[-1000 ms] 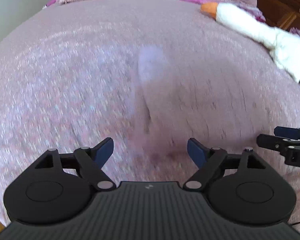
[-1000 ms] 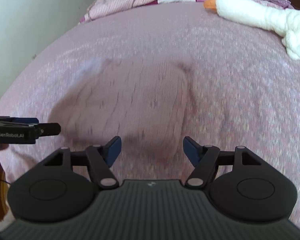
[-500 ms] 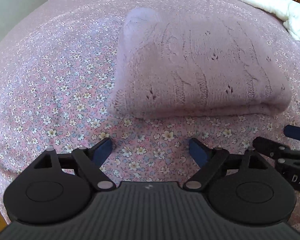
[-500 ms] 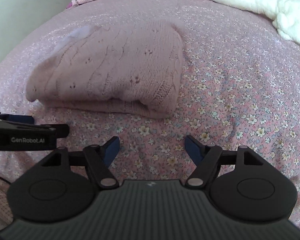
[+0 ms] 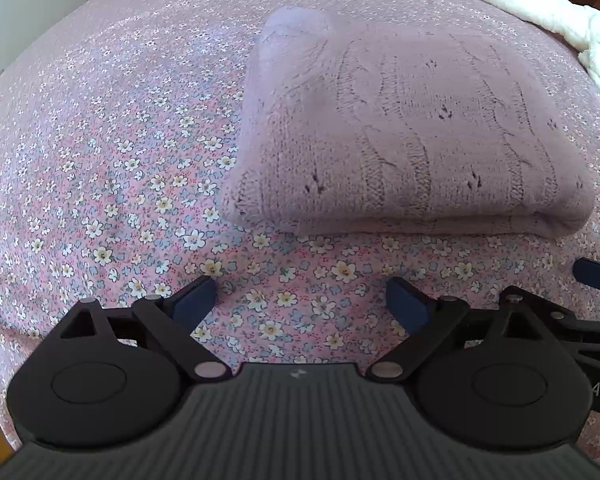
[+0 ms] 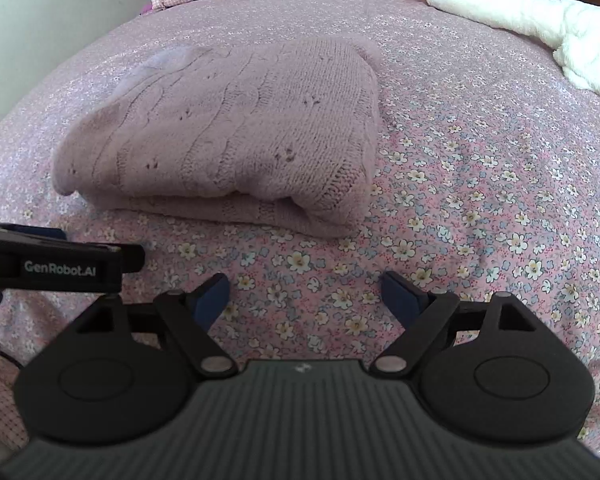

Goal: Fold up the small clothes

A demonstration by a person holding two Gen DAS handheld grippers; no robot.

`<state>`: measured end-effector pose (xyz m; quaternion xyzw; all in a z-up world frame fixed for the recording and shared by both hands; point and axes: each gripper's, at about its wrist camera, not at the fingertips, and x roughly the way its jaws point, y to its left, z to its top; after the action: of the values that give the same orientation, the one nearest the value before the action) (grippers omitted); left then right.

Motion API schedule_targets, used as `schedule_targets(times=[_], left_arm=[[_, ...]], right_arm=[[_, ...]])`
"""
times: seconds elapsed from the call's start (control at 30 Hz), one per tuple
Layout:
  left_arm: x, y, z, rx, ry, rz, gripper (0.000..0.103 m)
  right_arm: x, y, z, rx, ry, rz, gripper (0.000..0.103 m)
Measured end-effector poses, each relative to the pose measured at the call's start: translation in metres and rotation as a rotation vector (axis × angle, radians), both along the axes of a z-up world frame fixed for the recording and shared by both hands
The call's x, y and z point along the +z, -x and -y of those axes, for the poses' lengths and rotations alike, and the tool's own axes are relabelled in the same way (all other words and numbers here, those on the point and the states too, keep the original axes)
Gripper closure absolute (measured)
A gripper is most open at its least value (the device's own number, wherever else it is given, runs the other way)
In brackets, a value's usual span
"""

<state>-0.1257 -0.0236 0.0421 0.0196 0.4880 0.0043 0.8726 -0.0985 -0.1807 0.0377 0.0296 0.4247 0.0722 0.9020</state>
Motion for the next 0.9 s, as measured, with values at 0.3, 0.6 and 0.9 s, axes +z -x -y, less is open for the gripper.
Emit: schedule_targets(times=[0.3, 0.6, 0.9], left_arm=[[-0.0009, 0.0015, 0.0009, -0.002, 0.001, 0.007, 0.006], [-0.0010, 0.0018, -0.0004, -0.002, 0.002, 0.006, 0.006], [-0.0016, 0.0020, -0.0006, -0.003, 0.001, 0.005, 0.006]], right_arm=[[0.0000, -0.0002, -0.0003, -0.003, -0.002, -0.003, 0.016], [-0.0001, -0.0008, -0.0001, -0.002, -0.002, -0.003, 0.016], [-0.0007, -0.0022, -0.0007, 0.003, 0.005, -0.008, 0.016]])
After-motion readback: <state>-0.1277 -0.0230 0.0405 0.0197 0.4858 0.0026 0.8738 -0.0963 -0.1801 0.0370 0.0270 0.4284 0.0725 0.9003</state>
